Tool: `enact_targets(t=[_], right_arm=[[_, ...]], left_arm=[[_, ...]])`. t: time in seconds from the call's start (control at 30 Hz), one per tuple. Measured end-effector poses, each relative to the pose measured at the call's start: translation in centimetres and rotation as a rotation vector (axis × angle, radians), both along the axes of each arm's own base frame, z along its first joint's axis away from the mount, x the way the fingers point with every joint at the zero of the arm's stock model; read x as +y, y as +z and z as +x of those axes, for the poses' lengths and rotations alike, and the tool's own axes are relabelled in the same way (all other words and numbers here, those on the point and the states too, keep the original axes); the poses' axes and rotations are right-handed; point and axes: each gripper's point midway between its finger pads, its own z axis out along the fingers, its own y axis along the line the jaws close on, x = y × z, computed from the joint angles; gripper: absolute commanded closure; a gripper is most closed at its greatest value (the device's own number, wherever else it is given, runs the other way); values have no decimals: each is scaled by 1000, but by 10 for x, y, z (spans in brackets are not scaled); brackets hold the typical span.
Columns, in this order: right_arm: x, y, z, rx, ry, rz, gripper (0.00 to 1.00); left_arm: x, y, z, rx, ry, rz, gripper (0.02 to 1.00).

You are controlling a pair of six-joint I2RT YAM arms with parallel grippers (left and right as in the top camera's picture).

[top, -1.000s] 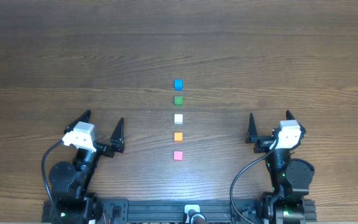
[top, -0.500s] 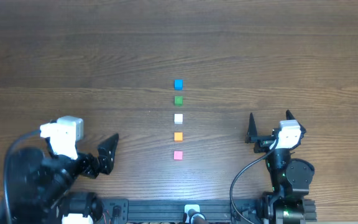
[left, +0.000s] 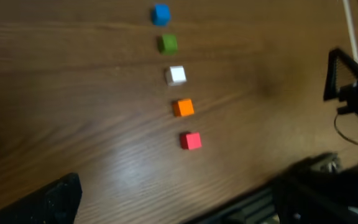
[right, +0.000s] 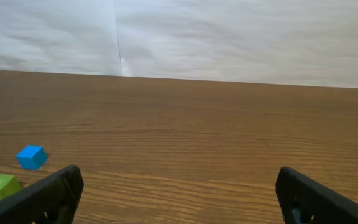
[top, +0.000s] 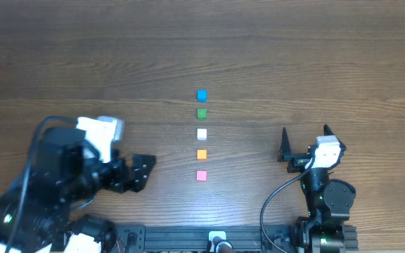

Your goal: Stack Cubes

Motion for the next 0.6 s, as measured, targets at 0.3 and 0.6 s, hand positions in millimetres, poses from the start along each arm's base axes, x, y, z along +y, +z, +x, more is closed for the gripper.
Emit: enact_targets(t=[0.3, 0.6], right_arm=[[0, 0, 0, 0, 0, 0, 9], [0, 0, 0, 0, 0, 0, 7]], left_arm=[[-78, -39, 22, 137, -115, 54, 18], [-123, -87, 34, 243, -185, 115, 18]])
